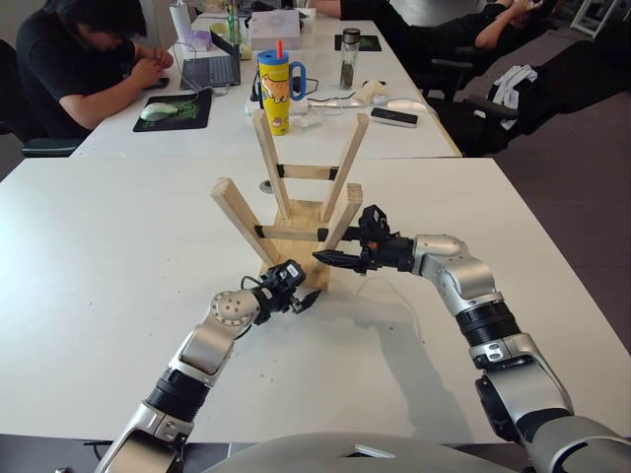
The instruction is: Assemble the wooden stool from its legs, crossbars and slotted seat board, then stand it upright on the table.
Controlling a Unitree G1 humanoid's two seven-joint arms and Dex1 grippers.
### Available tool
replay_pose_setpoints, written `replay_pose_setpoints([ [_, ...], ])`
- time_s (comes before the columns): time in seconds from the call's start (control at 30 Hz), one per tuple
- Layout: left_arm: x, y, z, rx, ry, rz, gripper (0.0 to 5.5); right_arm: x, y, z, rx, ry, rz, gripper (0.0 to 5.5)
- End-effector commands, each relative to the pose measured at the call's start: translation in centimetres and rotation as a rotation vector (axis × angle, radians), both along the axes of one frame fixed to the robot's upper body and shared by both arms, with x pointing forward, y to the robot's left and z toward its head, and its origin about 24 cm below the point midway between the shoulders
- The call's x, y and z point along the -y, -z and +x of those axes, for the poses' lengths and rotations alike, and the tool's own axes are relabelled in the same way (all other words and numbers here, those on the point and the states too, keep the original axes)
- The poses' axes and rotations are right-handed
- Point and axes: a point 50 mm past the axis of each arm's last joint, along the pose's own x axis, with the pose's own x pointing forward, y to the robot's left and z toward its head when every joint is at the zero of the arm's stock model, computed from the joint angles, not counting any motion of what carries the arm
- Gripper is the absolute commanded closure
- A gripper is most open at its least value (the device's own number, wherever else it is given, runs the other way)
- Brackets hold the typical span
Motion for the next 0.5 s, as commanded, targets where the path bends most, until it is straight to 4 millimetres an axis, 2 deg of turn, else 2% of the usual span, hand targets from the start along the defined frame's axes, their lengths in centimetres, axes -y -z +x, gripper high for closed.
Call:
replay_pose_setpoints([
  [0.03, -1.1, 5.3, -1.6, -0.285, -0.133, 0.089, 1.74, 1.9, 3.6, -3.4, -0.134, -0.120, -0.165, 1.40],
  [0.07, -1.0, 5.2, -1.3, -0.282, -0.148, 0.085, 1.74, 3.3, 4.5, -3.9, -0.141, -0.101, -0.243, 1.40],
  [0.13, -1.0, 5.2, -0.9, -0.277, -0.173, 0.082, 1.74, 5.9, 5.0, -4.1, -0.157, -0.040, -0.303, 1.40],
  [0.2, -1.3, 5.4, -0.7, -0.274, -0.200, 0.088, 1.74, 7.9, 4.1, -3.4, -0.131, 0.045, -0.288, 1.40],
  [0.27, -1.6, 5.7, -0.7, -0.275, -0.222, 0.101, 1.74, 9.0, 2.6, -2.2, -0.094, 0.106, -0.250, 1.40],
  [0.3, -1.8, 5.9, -0.7, -0.274, -0.234, 0.106, 1.74, 9.2, 1.9, -1.6, -0.077, 0.126, -0.235, 1.59],
  [0.4, -2.1, 6.5, -1.0, -0.282, -0.245, 0.121, 1.74, 9.8, -1.2, 0.5, -0.029, 0.231, -0.056, 2.01],
  [0.43, -2.1, 6.6, -1.0, -0.285, -0.244, 0.126, 1.74, 9.6, -3.1, 1.2, -0.017, 0.259, 0.064, 2.10],
  [0.5, -2.4, 6.7, -1.0, -0.289, -0.242, 0.130, 1.74, 8.2, -8.1, 2.1, 0.022, 0.238, 0.339, 2.52],
])
